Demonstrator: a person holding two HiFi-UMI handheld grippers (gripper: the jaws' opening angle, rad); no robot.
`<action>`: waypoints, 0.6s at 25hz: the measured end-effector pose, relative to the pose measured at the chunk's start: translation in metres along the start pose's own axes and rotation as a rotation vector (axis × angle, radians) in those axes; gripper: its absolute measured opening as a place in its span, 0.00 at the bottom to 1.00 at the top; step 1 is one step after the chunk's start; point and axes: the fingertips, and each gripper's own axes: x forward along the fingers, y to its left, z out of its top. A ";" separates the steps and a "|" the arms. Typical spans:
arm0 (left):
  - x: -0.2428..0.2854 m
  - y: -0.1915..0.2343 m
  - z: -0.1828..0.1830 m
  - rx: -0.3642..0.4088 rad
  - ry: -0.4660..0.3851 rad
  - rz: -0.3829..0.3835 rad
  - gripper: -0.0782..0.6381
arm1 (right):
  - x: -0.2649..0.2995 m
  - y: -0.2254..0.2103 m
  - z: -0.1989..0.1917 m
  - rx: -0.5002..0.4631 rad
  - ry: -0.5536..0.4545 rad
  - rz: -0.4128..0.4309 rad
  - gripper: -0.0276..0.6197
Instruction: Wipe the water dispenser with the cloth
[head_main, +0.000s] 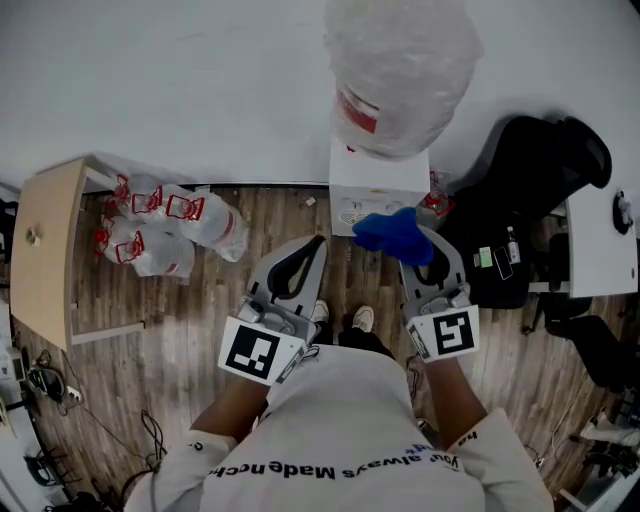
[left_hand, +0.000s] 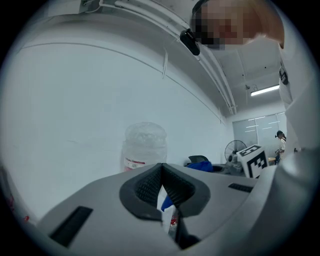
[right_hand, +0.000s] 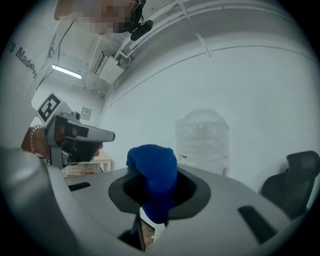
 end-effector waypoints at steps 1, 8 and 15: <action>-0.001 0.002 0.000 0.000 0.000 0.003 0.13 | 0.013 -0.003 -0.009 -0.015 0.008 -0.001 0.17; 0.000 0.012 -0.002 -0.009 0.007 0.015 0.13 | 0.108 -0.022 -0.081 -0.055 0.106 -0.010 0.18; 0.000 0.021 -0.002 -0.011 0.013 0.027 0.13 | 0.194 -0.031 -0.147 -0.031 0.225 -0.018 0.18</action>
